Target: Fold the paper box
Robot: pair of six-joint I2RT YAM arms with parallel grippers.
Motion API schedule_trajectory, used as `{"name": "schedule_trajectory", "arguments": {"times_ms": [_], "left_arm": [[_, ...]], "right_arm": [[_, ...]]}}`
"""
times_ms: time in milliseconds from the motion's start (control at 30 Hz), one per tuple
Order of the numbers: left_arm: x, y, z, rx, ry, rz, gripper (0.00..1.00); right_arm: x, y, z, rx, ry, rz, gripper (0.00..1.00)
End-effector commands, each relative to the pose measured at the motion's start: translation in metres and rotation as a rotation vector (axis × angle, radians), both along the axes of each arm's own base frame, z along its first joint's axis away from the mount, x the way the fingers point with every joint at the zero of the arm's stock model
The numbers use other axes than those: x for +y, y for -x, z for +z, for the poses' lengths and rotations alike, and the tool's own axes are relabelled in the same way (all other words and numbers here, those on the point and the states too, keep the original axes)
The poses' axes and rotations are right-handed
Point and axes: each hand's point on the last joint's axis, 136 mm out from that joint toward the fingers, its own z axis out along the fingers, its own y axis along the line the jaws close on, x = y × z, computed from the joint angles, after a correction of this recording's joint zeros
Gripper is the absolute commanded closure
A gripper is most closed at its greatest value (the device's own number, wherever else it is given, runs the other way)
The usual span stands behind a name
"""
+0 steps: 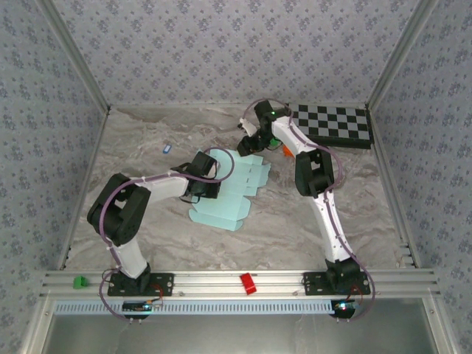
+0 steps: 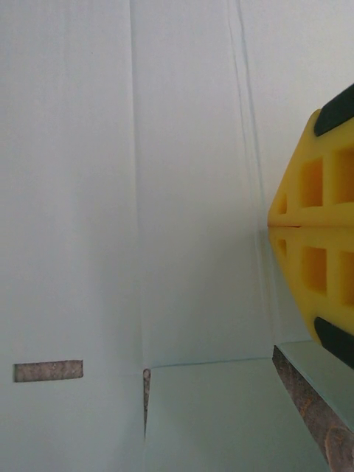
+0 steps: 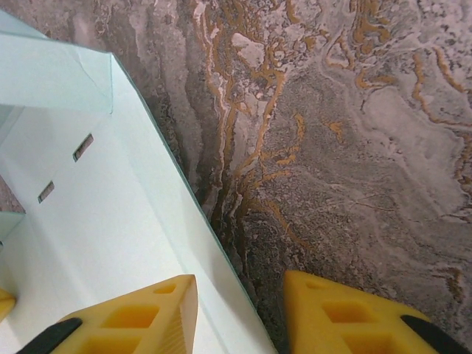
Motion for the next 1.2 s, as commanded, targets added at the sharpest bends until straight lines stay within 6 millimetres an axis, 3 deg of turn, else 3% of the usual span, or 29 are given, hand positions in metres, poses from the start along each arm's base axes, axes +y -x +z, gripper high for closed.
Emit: {"name": "schedule_trajectory", "arguments": {"times_ms": [0, 133, 333, 667, 900, 1167], "left_arm": [[0.011, 0.018, -0.016, 0.088, -0.061, -0.009, 1.0], [0.011, 0.018, -0.016, 0.086, -0.062, -0.008, 1.0], [0.011, 0.017, -0.016, 0.085, -0.061, -0.005, 1.0], [0.009, 0.015, -0.009, 0.069, -0.047, -0.004, 1.0], [0.005, 0.015, 0.009, 0.044, 0.007, 0.004, 0.99], [0.02, 0.015, 0.038, 0.005, 0.119, 0.102, 0.68]], "right_arm": [[0.007, 0.013, 0.037, -0.021, -0.043, 0.059, 0.65], [0.007, 0.017, 0.052, -0.049, -0.045, 0.088, 0.67], [0.005, 0.027, 0.059, -0.076, -0.005, 0.144, 0.72], [0.009, 0.031, 0.082, -0.19, 0.009, 0.218, 0.92], [0.006, 0.033, 0.095, -0.343, 0.065, 0.306, 1.0], [0.003, 0.031, 0.106, -0.496, 0.117, 0.331, 1.0]]}}
